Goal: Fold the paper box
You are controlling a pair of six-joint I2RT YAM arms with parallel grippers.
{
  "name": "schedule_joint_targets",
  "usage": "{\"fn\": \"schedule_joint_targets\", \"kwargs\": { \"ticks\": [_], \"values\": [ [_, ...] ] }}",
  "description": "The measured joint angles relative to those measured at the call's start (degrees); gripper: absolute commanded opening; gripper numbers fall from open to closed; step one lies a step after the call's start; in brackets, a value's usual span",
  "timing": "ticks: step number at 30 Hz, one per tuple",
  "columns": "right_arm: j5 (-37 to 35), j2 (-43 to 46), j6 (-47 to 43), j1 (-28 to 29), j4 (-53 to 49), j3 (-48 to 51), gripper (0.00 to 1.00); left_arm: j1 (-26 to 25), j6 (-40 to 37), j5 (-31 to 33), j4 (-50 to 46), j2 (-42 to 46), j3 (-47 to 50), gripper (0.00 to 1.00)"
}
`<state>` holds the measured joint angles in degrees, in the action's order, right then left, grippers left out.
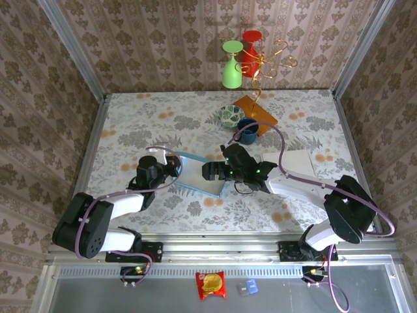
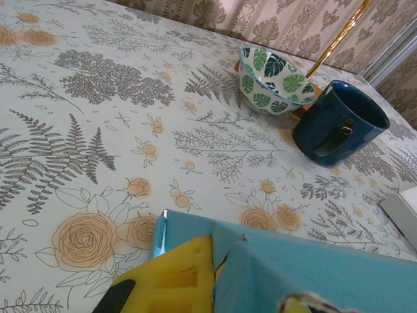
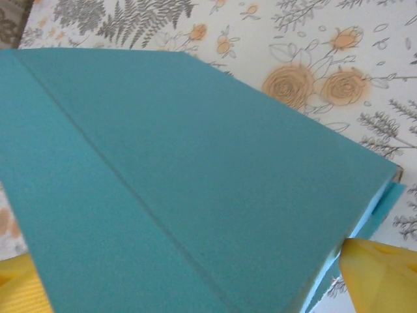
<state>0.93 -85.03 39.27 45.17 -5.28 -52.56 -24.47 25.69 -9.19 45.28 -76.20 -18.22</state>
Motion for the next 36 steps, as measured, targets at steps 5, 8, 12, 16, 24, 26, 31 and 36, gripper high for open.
{"fn": "schedule_joint_targets", "kwargs": {
  "ticks": [5,8,12,16,24,26,31,36],
  "values": [
    [5.3,0.4,1.4,-1.2,-4.9,-2.8,1.0,0.0,0.0,0.0,-0.2,0.0,0.0,0.0],
    [8.1,0.4,1.7,-1.5,-7.8,-4.3,1.0,0.0,0.0,0.0,-0.3,0.0,0.0,0.0],
    [10.8,0.5,1.7,-1.7,-10.4,-5.2,1.0,-0.2,0.0,0.0,-1.0,0.0,-0.3,0.0],
    [12.3,0.5,1.9,-2.3,-12.8,-5.2,1.0,-0.9,0.0,0.0,-1.4,0.0,-0.8,0.0],
    [15.0,1.9,5.1,-3.8,-14.7,-5.2,1.0,-1.0,0.0,0.0,-2.1,0.0,-1.0,0.0],
    [16.0,3.1,6.3,-4.3,-14.7,-5.2,1.0,-1.0,0.0,0.0,-2.2,0.0,-1.1,0.0],
    [18.3,7.4,9.7,-6.0,-15.1,-6.1,1.0,-2.2,0.0,0.5,-2.6,0.0,-1.4,0.0],
    [21.1,12.3,14.4,-9.9,-16.1,-6.6,0.98,-3.0,-0.2,0.5,-3.3,0.0,-1.8,0.0]
  ]
}}
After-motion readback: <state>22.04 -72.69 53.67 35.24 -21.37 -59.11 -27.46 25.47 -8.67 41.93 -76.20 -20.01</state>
